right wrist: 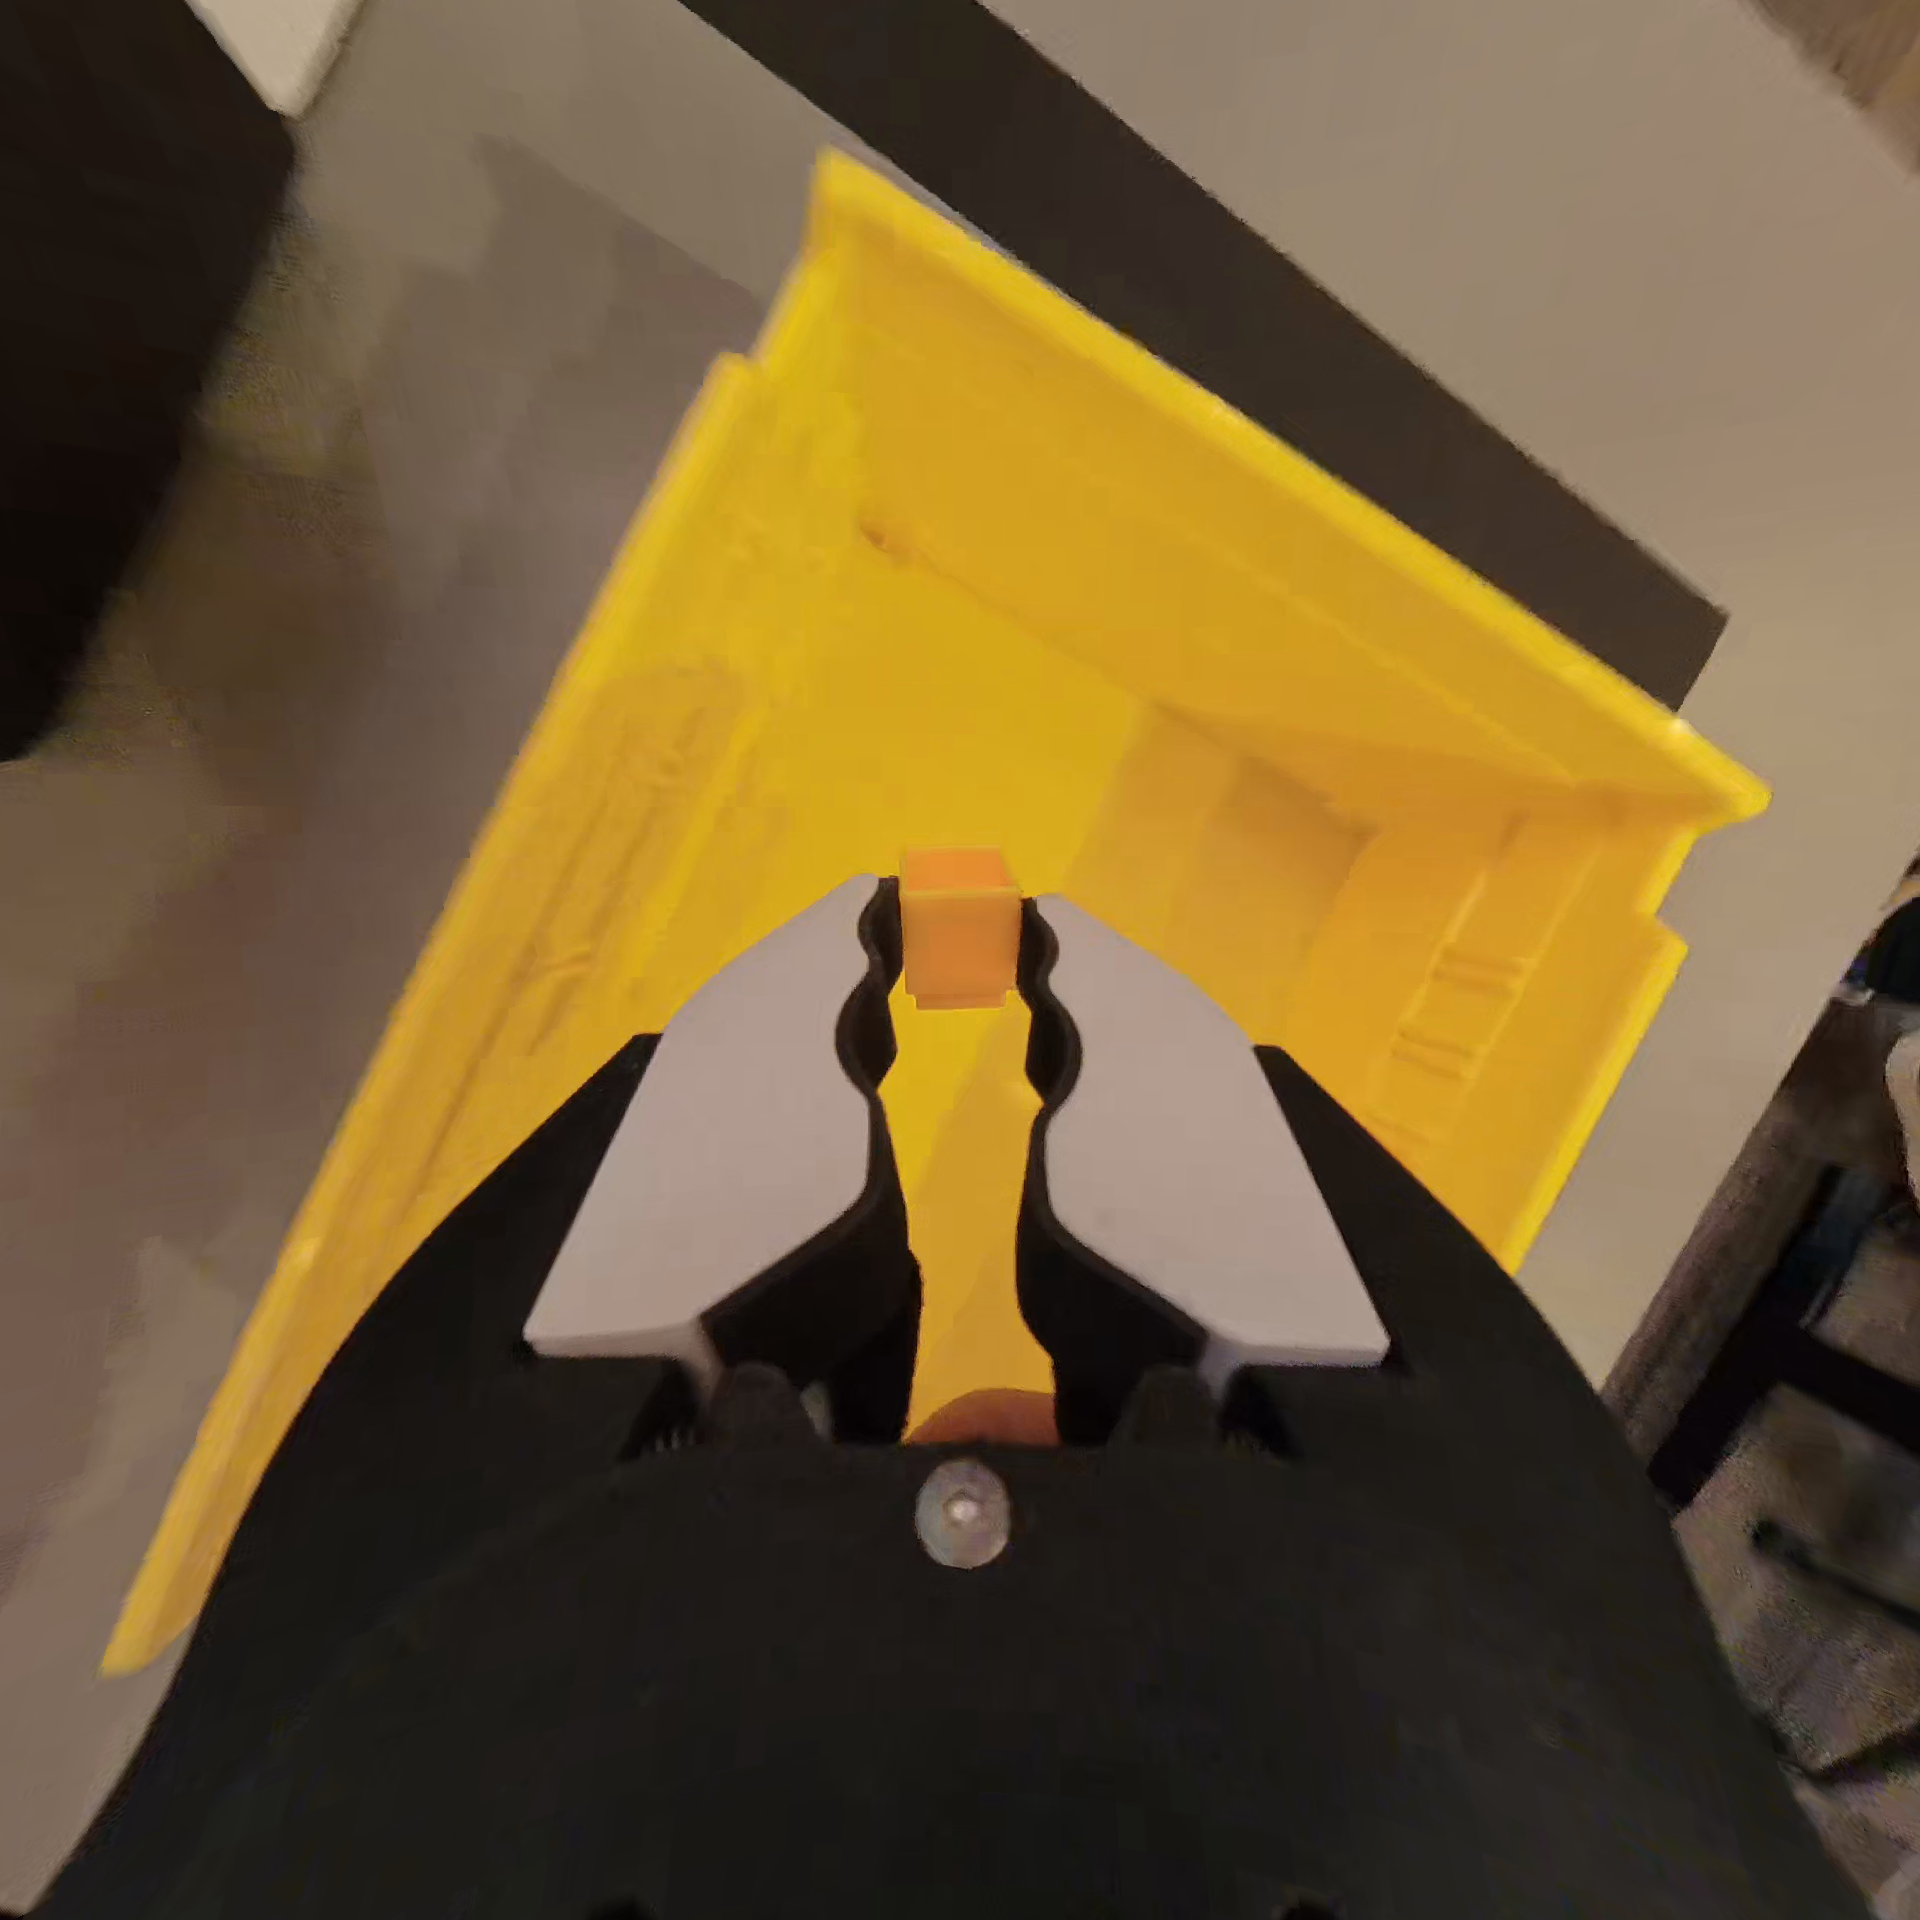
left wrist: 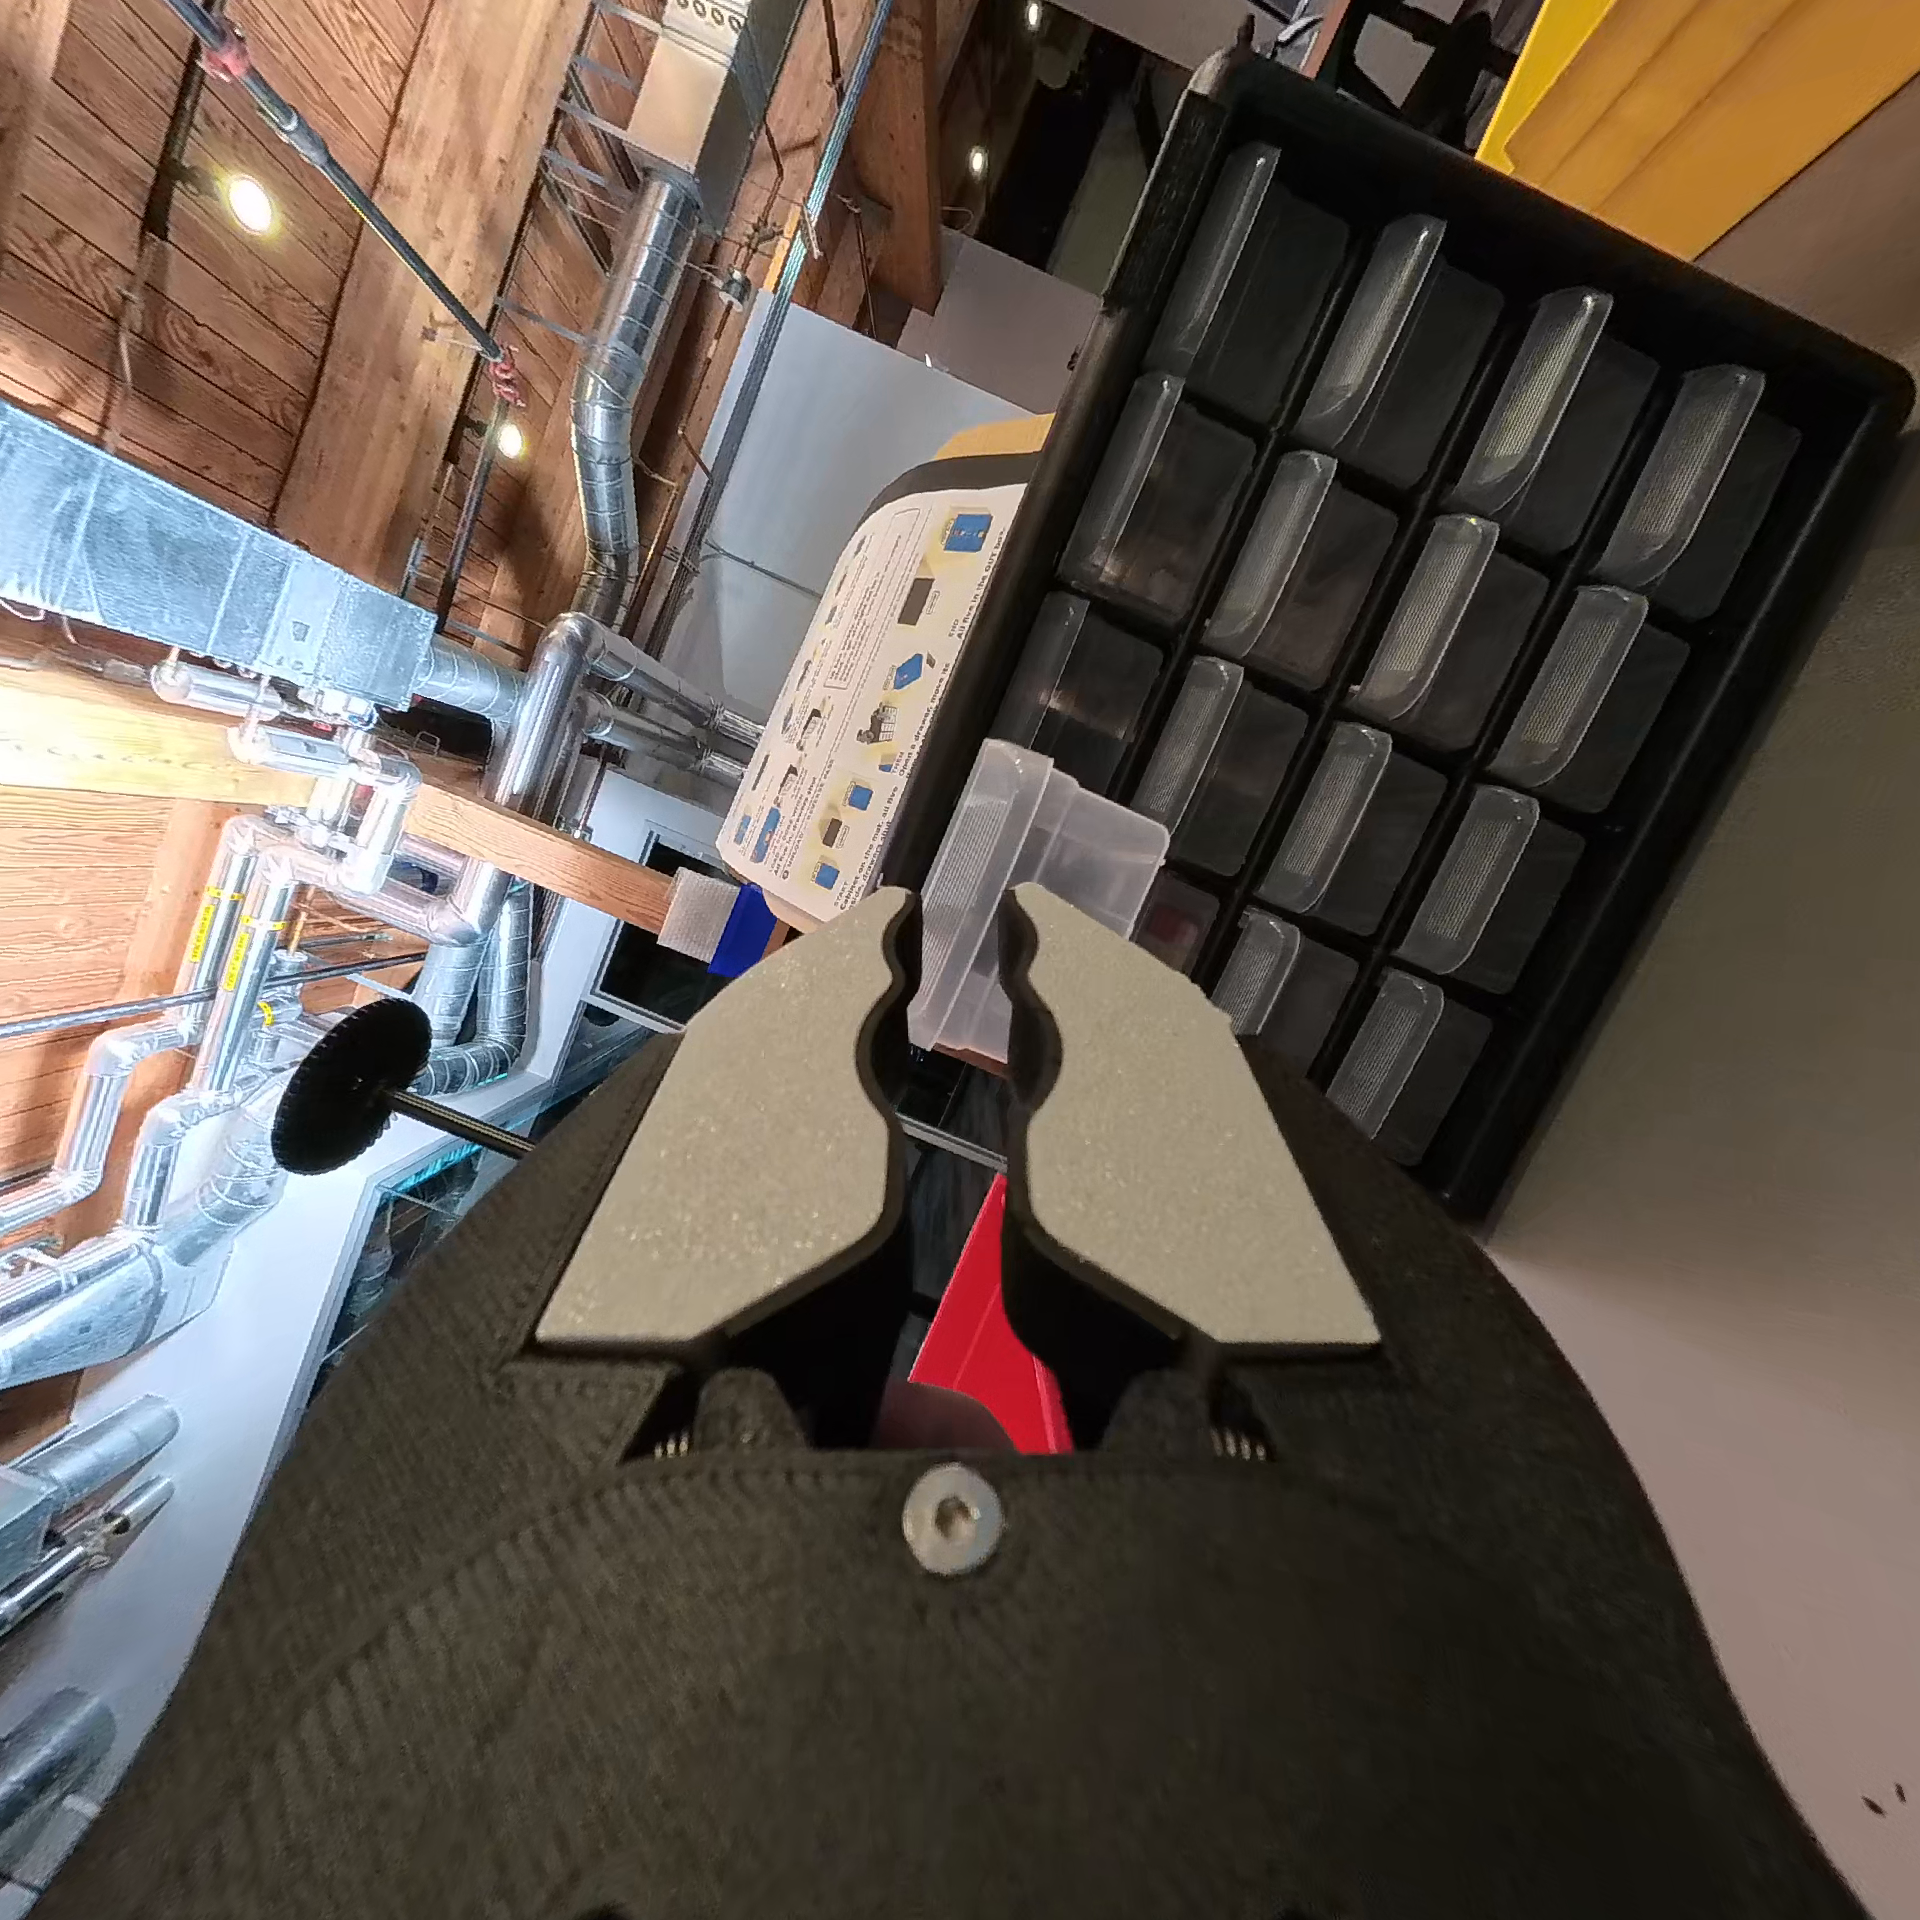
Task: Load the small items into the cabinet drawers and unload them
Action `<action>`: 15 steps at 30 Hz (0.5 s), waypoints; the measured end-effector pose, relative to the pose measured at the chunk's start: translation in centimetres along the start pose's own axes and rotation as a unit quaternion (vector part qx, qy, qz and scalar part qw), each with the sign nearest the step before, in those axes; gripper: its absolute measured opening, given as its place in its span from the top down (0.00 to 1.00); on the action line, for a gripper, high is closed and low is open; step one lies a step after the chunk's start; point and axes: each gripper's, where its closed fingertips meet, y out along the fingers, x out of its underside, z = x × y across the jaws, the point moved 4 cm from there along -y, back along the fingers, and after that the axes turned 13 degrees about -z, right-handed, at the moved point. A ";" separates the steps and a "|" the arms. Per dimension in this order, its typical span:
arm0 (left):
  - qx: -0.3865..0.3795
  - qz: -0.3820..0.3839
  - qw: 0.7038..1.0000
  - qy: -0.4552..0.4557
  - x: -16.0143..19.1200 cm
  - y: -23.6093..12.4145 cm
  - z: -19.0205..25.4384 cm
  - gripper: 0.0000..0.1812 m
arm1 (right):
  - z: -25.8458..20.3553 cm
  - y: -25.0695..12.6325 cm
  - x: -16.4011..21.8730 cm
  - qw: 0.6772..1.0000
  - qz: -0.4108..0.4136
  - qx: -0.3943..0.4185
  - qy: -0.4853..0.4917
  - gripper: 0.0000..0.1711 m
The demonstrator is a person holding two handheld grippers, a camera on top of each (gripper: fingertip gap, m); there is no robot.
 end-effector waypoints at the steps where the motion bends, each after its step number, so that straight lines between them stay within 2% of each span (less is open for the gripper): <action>1: 0.000 0.001 1.000 -0.001 0.0 0.0 0.0 0.93 | 0.5 1.0 0.3 1.000 -0.009 -0.003 0.017 0.88; 8: 0.001 0.003 1.000 -0.005 0.0 0.0 0.0 0.93 | 2.4 7.0 2.3 0.992 -0.063 -0.026 0.104 0.88; 13: 0.003 0.005 1.000 -0.009 -0.1 0.1 0.0 0.92 | 2.9 8.9 2.8 0.987 -0.074 -0.039 0.140 0.88; 15: 0.003 0.006 1.000 -0.011 -0.1 0.1 0.1 0.92 | 3.3 9.2 2.8 0.985 -0.078 -0.021 0.151 0.88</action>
